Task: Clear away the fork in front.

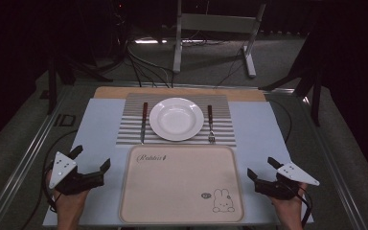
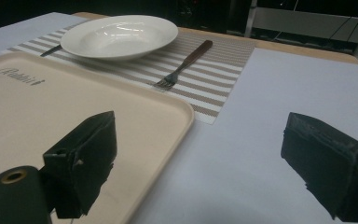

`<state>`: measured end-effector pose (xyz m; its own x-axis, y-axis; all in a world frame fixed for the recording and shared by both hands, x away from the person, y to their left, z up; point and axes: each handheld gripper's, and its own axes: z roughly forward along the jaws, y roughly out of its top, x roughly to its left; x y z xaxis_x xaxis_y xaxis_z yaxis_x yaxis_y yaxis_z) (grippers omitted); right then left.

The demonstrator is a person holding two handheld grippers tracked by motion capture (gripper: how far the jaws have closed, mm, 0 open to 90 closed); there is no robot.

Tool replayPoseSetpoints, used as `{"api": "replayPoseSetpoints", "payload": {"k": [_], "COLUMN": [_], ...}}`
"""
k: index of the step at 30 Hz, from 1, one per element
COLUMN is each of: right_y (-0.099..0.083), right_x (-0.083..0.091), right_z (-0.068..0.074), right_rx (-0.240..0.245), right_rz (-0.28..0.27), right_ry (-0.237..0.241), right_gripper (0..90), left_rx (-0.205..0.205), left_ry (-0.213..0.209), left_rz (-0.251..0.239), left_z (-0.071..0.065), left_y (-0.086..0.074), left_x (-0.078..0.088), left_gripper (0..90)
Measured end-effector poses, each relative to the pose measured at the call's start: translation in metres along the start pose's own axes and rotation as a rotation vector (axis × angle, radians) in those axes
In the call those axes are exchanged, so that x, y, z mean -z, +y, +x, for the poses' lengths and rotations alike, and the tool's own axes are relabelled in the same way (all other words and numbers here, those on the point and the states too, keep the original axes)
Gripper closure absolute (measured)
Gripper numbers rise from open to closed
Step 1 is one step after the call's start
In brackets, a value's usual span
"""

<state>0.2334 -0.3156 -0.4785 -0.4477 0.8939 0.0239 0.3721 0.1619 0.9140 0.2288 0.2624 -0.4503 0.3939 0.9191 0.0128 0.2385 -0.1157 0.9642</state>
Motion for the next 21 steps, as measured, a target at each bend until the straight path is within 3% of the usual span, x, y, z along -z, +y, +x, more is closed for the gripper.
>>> {"api": "replayPoseSetpoints", "payload": {"k": [10, 16, 21], "right_y": [0.0001, 0.0006, 0.0032], "right_x": [-0.0003, -0.0006, 0.0001], "right_z": [0.0006, 0.001, 0.0012], "right_rx": [-0.005, -0.005, -0.031], "right_rz": [-0.001, 0.001, -0.001], "right_ry": [-0.005, -0.022, -0.018], "right_gripper": [10.7, 10.6, 10.6], "left_rx": [0.044, 0.053, 0.041], "left_ry": [0.042, 0.058, 0.073], "left_rz": [-0.024, -0.019, -0.003], "left_z": [0.0048, 0.0069, 0.0052], "left_y": [-0.0023, -0.0035, -0.0046], "left_x": [0.0021, 0.0006, -0.004], "left_gripper": [0.0, 0.0, 0.0]}}
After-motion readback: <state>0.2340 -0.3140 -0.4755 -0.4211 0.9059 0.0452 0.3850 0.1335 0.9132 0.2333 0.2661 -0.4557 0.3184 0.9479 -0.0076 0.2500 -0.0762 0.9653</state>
